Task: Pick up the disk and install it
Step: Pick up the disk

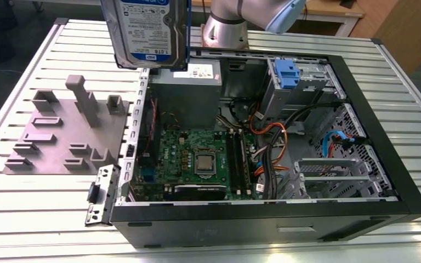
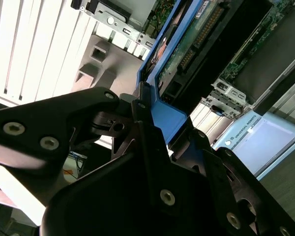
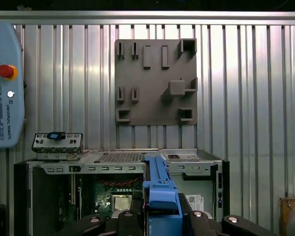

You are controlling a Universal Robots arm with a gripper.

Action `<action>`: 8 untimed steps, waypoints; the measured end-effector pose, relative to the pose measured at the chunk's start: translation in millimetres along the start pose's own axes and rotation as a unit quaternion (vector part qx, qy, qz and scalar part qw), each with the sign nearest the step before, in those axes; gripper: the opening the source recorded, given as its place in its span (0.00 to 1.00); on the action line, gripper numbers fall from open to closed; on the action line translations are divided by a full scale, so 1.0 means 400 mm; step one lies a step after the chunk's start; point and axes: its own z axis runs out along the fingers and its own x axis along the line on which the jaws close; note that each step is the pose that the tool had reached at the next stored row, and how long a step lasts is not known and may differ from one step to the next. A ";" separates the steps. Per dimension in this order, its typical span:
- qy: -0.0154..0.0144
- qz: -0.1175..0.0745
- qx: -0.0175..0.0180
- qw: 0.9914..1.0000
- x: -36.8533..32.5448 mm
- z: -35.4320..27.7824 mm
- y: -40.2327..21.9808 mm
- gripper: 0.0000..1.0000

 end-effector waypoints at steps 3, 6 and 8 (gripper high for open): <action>0.000 0.000 0.000 1.000 0.005 0.000 -0.006 0.37; 0.000 0.000 0.000 1.000 0.019 -0.001 -0.012 0.37; 0.000 0.000 0.000 1.000 0.022 -0.001 -0.018 0.37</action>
